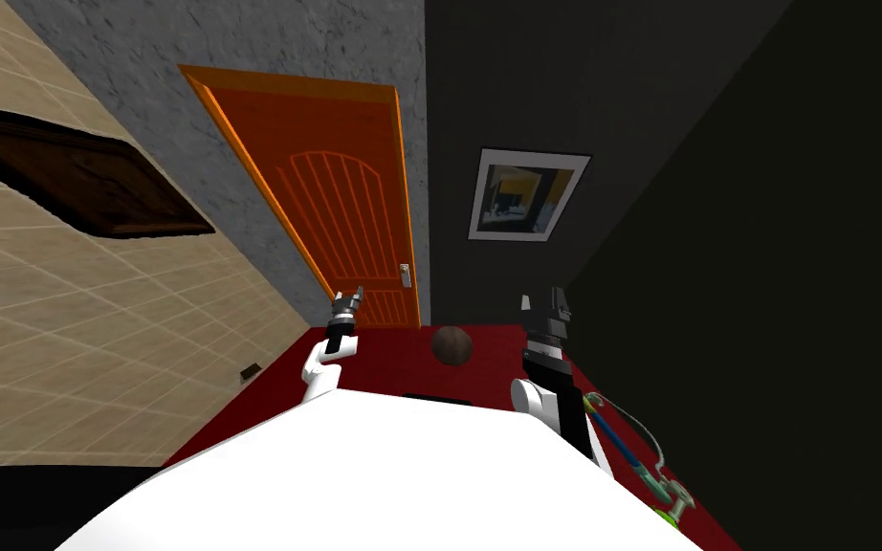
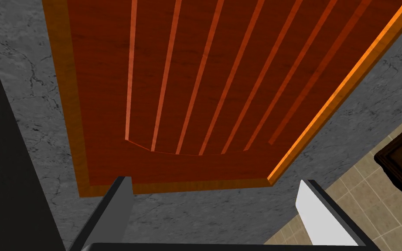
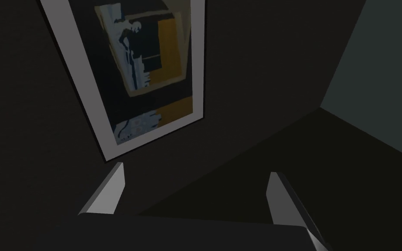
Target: Push the door open
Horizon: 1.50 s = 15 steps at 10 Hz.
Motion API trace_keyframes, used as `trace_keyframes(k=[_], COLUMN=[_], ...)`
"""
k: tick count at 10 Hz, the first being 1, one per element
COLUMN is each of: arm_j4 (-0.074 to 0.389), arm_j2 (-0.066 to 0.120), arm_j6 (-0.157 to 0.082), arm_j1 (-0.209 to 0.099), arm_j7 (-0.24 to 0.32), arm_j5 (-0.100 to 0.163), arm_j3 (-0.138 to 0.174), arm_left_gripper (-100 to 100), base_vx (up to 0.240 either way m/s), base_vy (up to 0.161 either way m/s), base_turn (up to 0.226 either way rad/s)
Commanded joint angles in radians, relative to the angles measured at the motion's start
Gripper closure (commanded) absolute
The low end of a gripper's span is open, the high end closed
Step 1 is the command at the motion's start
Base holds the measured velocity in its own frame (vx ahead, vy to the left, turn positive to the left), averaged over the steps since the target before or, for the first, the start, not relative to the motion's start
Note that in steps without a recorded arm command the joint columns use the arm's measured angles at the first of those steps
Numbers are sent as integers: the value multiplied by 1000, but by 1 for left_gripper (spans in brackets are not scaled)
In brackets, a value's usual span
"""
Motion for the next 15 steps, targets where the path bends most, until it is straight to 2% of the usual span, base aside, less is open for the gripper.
trace_keyframes(k=[1,12,15], arm_j4=[37,260,334], arm_j2=[-9,-54,-78], arm_j6=[7,43,55], arm_j1=[-25,-170,-218], arm_j7=[-39,-241,-308], arm_j5=[-17,-111,-143], arm_j3=[22,149,192], arm_left_gripper=[-100,-100,-100], base_vx=[22,37,67], base_vy=[104,97,118], base_turn=[-171,-175,-230])
